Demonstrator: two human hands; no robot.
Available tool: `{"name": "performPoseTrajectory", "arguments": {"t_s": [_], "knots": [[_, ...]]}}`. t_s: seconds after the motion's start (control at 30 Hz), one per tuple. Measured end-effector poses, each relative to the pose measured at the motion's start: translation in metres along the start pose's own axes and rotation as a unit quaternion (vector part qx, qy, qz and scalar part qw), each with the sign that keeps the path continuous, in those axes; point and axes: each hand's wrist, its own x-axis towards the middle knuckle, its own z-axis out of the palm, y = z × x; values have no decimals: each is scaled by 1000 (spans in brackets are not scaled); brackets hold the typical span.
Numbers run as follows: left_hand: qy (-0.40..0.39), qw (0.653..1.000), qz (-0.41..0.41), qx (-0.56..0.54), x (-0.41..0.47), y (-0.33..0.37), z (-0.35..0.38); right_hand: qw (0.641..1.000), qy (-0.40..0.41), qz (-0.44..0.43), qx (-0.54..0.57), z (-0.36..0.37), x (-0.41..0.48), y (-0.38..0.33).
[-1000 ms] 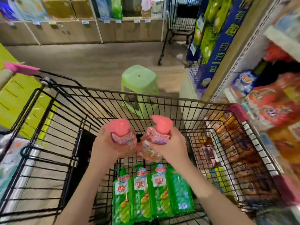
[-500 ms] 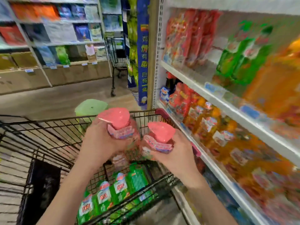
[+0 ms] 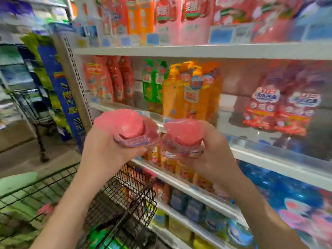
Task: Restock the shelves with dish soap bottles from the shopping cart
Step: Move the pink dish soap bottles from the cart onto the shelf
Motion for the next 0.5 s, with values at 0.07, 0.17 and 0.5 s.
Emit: {"name": "performPoseTrajectory", "arguments": {"t_s": [0.07, 0.17, 0.5], "knots": [[-11, 999, 33, -32, 13, 12, 15, 999, 20, -5, -35, -25, -6, 5], [-53, 992, 58, -95, 28, 31, 40, 994, 54, -19, -96, -60, -13, 7], [-124, 939, 210, -241, 73, 96, 140, 946, 102, 49, -305, -154, -33, 35]]}}
